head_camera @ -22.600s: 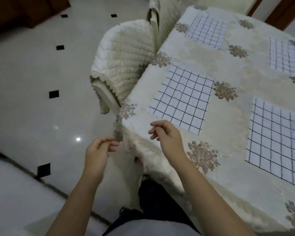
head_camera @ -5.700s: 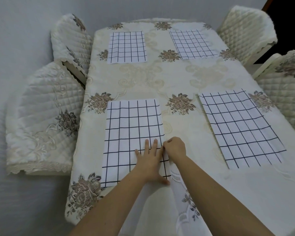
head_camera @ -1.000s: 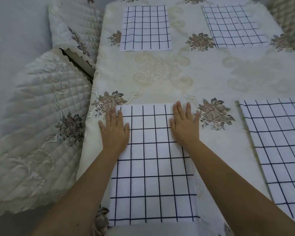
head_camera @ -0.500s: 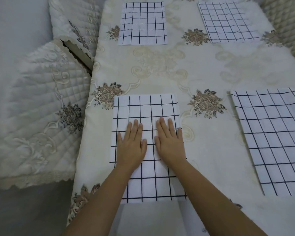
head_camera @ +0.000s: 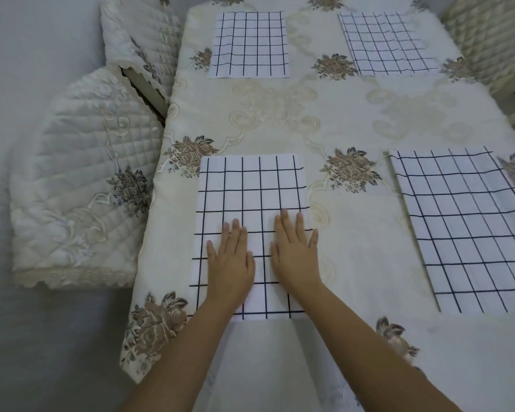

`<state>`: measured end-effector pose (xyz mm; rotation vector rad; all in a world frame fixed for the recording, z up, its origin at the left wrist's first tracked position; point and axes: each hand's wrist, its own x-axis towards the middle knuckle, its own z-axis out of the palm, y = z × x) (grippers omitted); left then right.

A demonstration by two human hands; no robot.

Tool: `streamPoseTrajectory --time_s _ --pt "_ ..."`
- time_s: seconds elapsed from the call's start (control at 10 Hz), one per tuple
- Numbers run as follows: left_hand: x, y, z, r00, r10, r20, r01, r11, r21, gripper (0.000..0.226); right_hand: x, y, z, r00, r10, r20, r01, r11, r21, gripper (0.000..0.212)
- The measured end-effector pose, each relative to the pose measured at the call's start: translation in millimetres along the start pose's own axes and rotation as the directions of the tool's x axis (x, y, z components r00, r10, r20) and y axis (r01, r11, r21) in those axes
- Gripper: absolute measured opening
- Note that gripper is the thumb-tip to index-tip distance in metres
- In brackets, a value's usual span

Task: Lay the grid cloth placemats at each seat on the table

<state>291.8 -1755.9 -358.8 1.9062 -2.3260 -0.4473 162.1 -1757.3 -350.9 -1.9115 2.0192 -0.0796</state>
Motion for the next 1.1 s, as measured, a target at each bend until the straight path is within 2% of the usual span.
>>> streamPoseTrajectory --time_s 0.1,0.2,0.3,0.6,0.7,0.8,0.9,1.0,1.1 --pt "-13 10 8 0.999 0.003 0.040 -0.003 1.000 0.011 0.055 -15 -8 14 1.000 -0.003 -0.021 0.002 0.999 -0.043 0.054" --pt "-22 5 12 0.999 -0.003 0.045 -0.001 0.995 0.097 0.052 -26 2 18 0.997 -0.054 -0.059 0.050 0.996 -0.072 0.053" --pt "-28 -8 10 1.000 -0.027 0.008 0.026 0.994 0.109 0.055 -27 20 14 0.996 -0.029 -0.088 0.023 0.998 -0.065 0.054" --pt "-46 0 4 0.995 -0.091 -0.036 0.091 0.996 0.008 0.058 -46 25 8 0.991 0.051 -0.121 -0.060 0.996 -0.070 0.056" --pt "-60 9 12 0.999 0.003 0.034 -0.006 0.998 0.070 0.054 -65 14 17 0.996 0.008 -0.086 -0.013 0.998 -0.063 0.054" --pt "-60 -2 12 0.996 -0.059 0.062 0.057 0.997 0.043 0.058 -71 32 22 0.996 -0.010 -0.092 0.007 1.000 -0.030 0.053" --pt "-65 -8 7 0.987 -0.124 0.098 0.123 0.992 0.012 0.065 -76 47 14 1.000 -0.012 -0.029 0.013 0.999 0.035 0.065" --pt "-69 3 -6 0.941 -0.327 0.084 0.338 0.915 -0.219 0.053 -80 59 -9 0.996 -0.002 0.085 -0.023 0.959 0.283 0.051" --pt "-79 33 -18 0.892 -0.452 0.019 0.394 0.754 -0.525 0.043 -92 61 -37 0.988 0.094 0.123 -0.150 0.776 0.613 0.044"
